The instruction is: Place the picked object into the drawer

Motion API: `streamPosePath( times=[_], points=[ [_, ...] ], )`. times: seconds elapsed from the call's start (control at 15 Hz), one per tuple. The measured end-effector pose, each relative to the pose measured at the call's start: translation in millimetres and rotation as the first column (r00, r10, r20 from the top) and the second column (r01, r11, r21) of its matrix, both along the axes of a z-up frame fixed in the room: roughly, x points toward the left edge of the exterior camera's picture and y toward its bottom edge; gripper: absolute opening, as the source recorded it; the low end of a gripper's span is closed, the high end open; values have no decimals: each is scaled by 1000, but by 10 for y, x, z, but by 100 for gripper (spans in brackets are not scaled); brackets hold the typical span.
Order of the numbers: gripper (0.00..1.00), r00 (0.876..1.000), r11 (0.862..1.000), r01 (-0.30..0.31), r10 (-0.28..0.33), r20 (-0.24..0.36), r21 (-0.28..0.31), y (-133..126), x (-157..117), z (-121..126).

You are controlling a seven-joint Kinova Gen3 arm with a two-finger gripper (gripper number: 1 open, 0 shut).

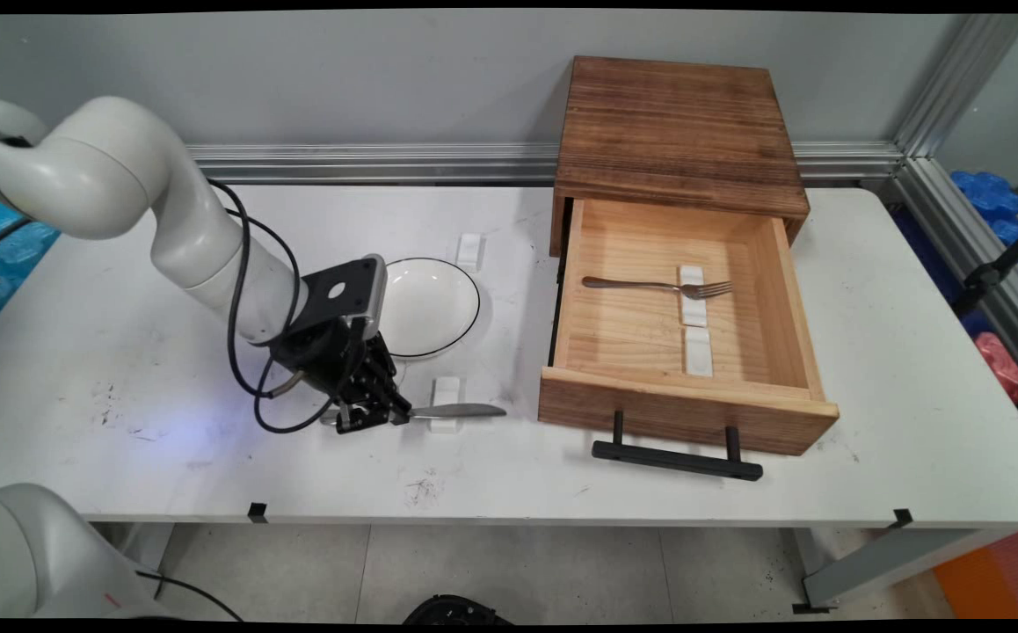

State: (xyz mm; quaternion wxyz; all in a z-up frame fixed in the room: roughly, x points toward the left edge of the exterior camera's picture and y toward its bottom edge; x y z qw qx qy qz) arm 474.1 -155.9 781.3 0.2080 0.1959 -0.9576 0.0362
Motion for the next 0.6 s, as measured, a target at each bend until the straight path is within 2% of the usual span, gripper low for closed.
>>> streamPosePath(
  times=[0.6],
  points=[
    [0,995,995,96,-97,-24,-7,45,62,510]
  ],
)
